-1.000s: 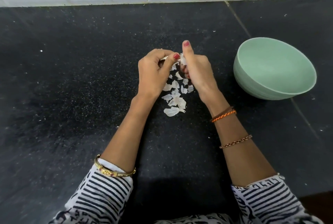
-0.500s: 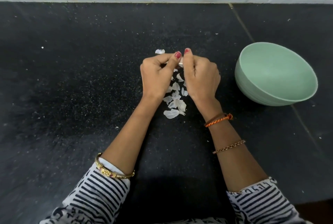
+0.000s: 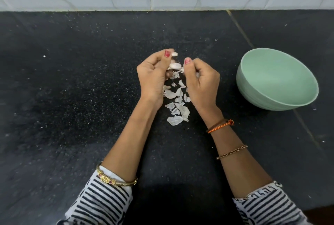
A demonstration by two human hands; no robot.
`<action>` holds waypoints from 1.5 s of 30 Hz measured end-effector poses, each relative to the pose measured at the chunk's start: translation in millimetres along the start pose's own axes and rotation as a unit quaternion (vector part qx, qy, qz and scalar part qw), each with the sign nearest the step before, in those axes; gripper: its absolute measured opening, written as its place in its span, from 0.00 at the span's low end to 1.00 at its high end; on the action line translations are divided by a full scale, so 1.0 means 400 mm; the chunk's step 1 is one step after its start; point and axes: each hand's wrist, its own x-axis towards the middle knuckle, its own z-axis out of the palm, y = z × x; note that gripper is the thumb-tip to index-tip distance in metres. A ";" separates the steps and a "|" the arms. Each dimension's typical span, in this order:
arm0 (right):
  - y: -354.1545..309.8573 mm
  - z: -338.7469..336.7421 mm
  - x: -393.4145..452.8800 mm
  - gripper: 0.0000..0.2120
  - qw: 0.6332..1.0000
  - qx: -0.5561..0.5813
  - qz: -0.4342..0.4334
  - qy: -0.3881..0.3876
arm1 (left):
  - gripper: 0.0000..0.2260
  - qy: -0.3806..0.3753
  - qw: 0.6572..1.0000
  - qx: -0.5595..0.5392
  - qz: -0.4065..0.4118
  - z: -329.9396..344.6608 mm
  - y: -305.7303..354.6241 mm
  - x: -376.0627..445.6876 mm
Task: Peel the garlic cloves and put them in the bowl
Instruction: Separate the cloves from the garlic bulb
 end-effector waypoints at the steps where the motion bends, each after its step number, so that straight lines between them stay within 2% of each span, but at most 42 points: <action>1: -0.006 -0.001 0.001 0.16 0.999 0.029 0.033 -0.008 | 0.06 -0.002 1.000 -0.007 -0.007 0.000 0.001 0.002; 7: -0.012 -0.001 0.001 0.10 0.988 0.089 0.115 -0.049 | 0.15 -0.026 0.994 -0.058 -0.089 -0.012 0.022 0.008; 10: -0.003 -0.001 0.003 0.06 0.980 0.112 0.155 -0.050 | 0.16 -0.005 0.997 -0.015 -0.079 -0.035 0.025 0.019; 14: 0.002 -0.001 0.002 0.03 0.974 0.137 0.156 -0.094 | 0.18 0.028 0.996 0.050 -0.068 -0.060 0.029 0.034; 18: -0.002 0.008 -0.004 0.04 0.975 0.122 0.156 -0.102 | 0.16 0.049 0.991 0.125 -0.027 -0.071 0.021 0.039; 21: 0.004 0.011 -0.005 0.05 0.975 0.109 0.169 -0.092 | 0.13 0.035 0.985 0.170 0.008 -0.081 0.010 0.043; 24: 0.005 0.010 -0.003 0.07 0.974 0.108 0.171 -0.099 | 0.06 -0.008 0.981 0.192 0.039 -0.083 0.001 0.043; 26: 0.002 0.010 -0.001 0.07 0.971 0.125 0.183 -0.092 | 0.02 -0.043 0.976 0.203 0.059 -0.081 -0.002 0.041; 31: 0.002 0.007 0.001 0.06 0.964 0.140 0.219 -0.050 | 0.01 -0.094 0.976 0.186 0.057 -0.077 -0.002 0.034; 34: 0.001 0.004 0.004 0.06 0.964 0.130 0.229 -0.043 | 0.02 -0.117 0.966 0.223 0.062 -0.076 -0.004 0.034; 37: -0.001 0.007 0.004 0.06 0.963 0.111 0.241 -0.038 | 0.05 -0.112 0.957 0.263 0.054 -0.076 -0.008 0.038; 42: 0.011 -0.006 0.016 0.06 0.959 0.068 0.270 0.050 | 0.09 -0.072 0.945 0.316 0.050 -0.078 0.002 0.031; 45: 0.003 -0.013 0.017 0.07 0.951 0.078 0.295 0.043 | 0.10 -0.074 0.932 0.353 0.042 -0.088 0.002 0.033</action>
